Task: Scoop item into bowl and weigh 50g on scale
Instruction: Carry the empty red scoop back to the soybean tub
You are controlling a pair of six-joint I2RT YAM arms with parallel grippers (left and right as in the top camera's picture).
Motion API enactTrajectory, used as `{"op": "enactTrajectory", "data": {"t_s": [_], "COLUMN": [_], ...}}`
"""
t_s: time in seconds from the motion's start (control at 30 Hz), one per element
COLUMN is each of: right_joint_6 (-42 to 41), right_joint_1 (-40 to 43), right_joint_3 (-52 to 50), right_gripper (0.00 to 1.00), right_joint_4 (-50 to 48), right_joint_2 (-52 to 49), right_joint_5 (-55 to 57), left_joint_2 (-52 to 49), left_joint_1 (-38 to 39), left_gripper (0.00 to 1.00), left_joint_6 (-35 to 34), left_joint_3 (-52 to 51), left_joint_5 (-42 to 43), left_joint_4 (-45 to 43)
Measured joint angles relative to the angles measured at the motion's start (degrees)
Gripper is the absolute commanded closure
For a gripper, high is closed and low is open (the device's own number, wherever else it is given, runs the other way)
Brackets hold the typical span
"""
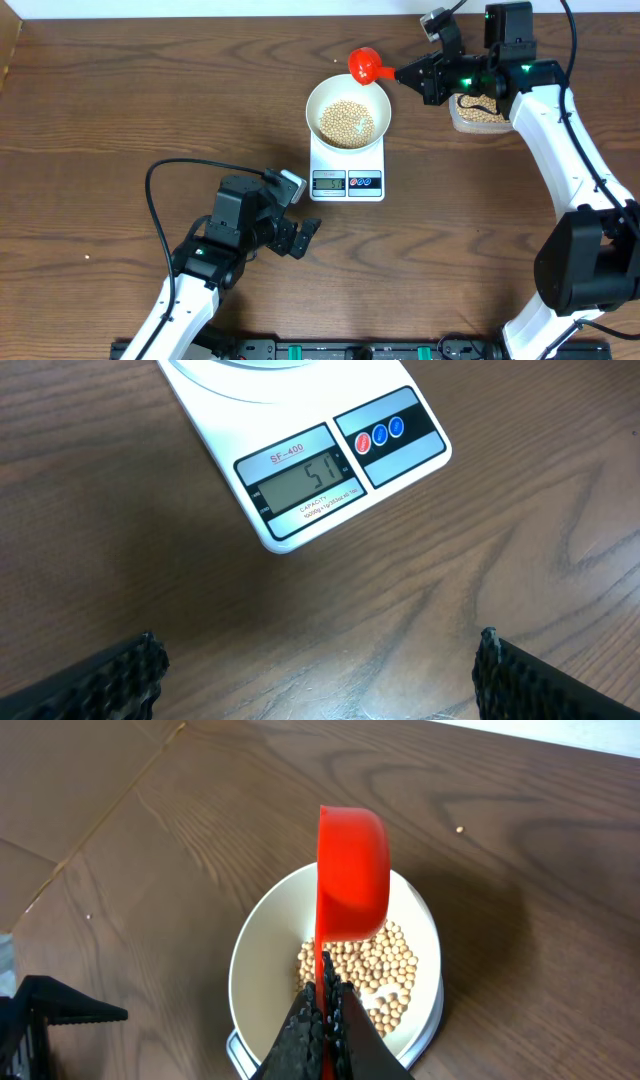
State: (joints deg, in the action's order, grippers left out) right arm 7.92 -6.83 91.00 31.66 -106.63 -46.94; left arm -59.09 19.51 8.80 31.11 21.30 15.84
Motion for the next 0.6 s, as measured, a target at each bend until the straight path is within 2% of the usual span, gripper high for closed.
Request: {"op": "enactTrajectory", "data": {"t_s": [0.33,0.6], "right_joint_6": [-1.7,-4.6], "right_joint_1": [1.4,9.7], "right_joint_3": [0.0,0.0], "right_gripper": [0.99,0.99], "right_joint_4": [-2.4,-2.1], "right_joint_2": [0.0,0.0], "right_joint_5": [-5.5,-10.8], "left_joint_2": [0.0,0.0], "left_joint_1": [0.0,0.0], "left_gripper": [0.00,0.00], "left_joint_6": [0.0,0.0], "left_joint_3": [0.0,0.0], "left_joint_5": [0.0,0.0], "left_joint_4": [0.0,0.0]}}
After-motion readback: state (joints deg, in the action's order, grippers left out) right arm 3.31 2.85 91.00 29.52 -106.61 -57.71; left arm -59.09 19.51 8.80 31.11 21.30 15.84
